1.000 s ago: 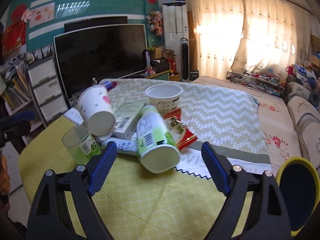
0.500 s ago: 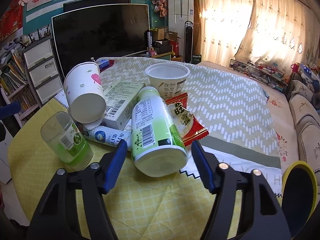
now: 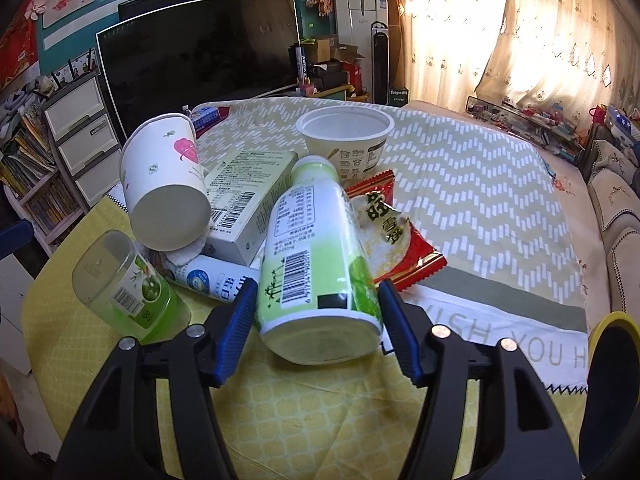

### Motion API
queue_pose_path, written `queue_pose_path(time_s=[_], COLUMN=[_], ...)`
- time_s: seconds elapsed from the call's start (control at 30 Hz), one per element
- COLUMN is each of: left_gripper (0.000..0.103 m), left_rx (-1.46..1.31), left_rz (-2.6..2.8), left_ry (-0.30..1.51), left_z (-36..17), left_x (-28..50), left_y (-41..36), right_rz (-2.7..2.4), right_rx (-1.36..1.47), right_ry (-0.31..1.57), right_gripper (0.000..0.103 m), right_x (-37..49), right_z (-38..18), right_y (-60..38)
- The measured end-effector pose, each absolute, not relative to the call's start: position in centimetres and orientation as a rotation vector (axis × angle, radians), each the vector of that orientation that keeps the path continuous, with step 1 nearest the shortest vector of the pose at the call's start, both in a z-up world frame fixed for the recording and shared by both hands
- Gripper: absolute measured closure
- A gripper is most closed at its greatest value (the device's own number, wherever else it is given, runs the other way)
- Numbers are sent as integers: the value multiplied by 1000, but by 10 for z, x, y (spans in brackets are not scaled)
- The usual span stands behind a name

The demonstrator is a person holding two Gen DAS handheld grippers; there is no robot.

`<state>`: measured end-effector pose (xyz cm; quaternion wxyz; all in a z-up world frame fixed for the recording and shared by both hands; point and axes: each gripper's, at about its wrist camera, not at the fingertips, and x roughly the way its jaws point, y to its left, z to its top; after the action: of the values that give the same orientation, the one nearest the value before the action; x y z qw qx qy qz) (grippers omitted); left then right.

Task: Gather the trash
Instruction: 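Move the right gripper to the green-label drink bottle and grasp it, then carry the drink bottle over the bin and open the right gripper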

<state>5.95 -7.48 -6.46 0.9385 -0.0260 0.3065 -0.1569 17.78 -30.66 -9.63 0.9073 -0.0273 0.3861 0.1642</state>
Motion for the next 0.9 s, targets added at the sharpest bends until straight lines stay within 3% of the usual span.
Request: queue_pose_path(time_s=[0.33, 0.9], left_gripper=[5, 5], left_rx=[-54, -40], left_rz=[-317, -331], left_ry=[625, 628], left_z=[-65, -66], left_x=[61, 58], left_y=[-74, -84], right_rz=[361, 370], right_rx=[45, 157], right_ry=[692, 523], right_gripper=[53, 54], right_x=[143, 96], right_z=[-62, -6], right_y=[-325, -362])
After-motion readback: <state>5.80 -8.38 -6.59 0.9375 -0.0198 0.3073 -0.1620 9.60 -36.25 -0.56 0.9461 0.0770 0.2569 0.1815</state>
